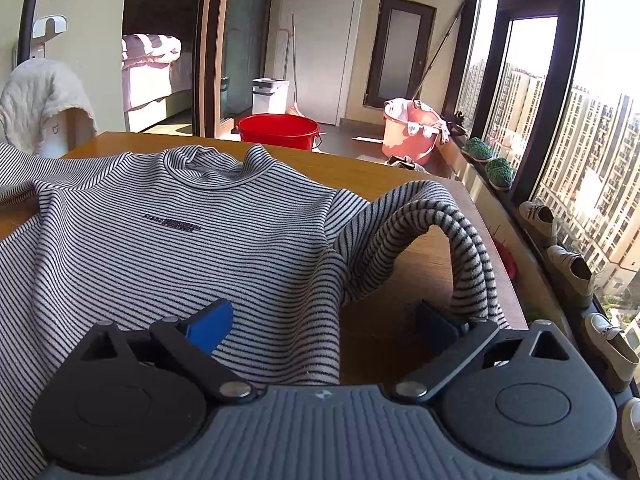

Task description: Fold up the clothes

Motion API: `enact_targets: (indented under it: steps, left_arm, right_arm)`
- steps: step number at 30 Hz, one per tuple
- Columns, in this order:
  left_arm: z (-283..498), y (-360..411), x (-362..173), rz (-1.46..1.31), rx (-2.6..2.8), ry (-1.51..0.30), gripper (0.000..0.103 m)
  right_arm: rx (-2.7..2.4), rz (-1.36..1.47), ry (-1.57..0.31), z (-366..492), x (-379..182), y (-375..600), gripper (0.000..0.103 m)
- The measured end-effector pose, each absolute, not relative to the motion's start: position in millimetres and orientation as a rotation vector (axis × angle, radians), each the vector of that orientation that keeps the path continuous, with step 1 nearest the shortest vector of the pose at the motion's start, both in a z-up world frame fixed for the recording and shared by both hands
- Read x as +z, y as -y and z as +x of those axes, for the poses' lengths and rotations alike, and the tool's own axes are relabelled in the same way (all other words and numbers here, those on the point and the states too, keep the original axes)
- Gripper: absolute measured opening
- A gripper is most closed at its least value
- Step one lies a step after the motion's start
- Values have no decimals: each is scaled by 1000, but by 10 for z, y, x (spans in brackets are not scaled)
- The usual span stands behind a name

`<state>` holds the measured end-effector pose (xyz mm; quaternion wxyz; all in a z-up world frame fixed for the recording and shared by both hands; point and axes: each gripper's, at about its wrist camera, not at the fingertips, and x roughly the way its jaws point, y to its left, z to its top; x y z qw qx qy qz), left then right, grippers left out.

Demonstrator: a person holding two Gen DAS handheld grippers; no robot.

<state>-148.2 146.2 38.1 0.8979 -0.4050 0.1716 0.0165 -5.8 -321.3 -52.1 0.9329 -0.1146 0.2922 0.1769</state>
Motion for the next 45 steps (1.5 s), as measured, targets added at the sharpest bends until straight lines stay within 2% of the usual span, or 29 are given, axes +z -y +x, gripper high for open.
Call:
enact_targets:
  steps: [6, 8, 9, 10, 12, 15, 21, 23, 25, 28, 38, 41, 45]
  left_arm:
    - [-1331, -778, 151, -777, -91, -638, 16]
    - [-1394, -601, 93, -712, -118, -716, 30]
    - [-1430, -516, 88, -672, -134, -747, 46]
    - [-1478, -429, 99, -626, -144, -766, 54]
    - [-1571, -293, 137, -554, -159, -779, 58]
    - [-1663, -199, 94, -535, -176, -799, 71]
    - [-1714, -113, -60, -531, -167, -812, 69]
    - [-1672, -155, -72, -555, -172, -806, 69]
    - [-1577, -219, -99, -579, -175, -793, 62]
    - [-1442, -288, -141, -610, -176, -778, 57]
    - [-1317, -226, -160, -491, -101, -677, 54]
    - [-1408, -68, -150, -412, -81, -644, 64]
    - [-1538, 109, -115, -322, -60, -635, 88]
  right_arm:
    - [350, -180, -556, -278, -406, 3360, 103]
    - [367, -140, -549, -426, -341, 3471, 103]
    - [378, -120, -556, -515, -312, 3511, 103]
    - [398, -101, -569, -583, -291, 3570, 103]
    - [446, -62, -601, -717, -268, 3663, 103]
    - [506, -26, -621, -949, -270, 3689, 103]
    - [575, 36, -776, -1108, -487, 3523, 103]
    - [542, -6, -754, -1057, -506, 3466, 103]
    - [515, -36, -749, -958, -535, 3406, 103]
    - [458, -14, -748, -774, -573, 3337, 103]
    - [382, -79, -745, -588, -625, 3129, 103]
    - [342, -69, -743, -581, -634, 3090, 103]
    - [273, 24, -682, -757, -570, 3293, 103]
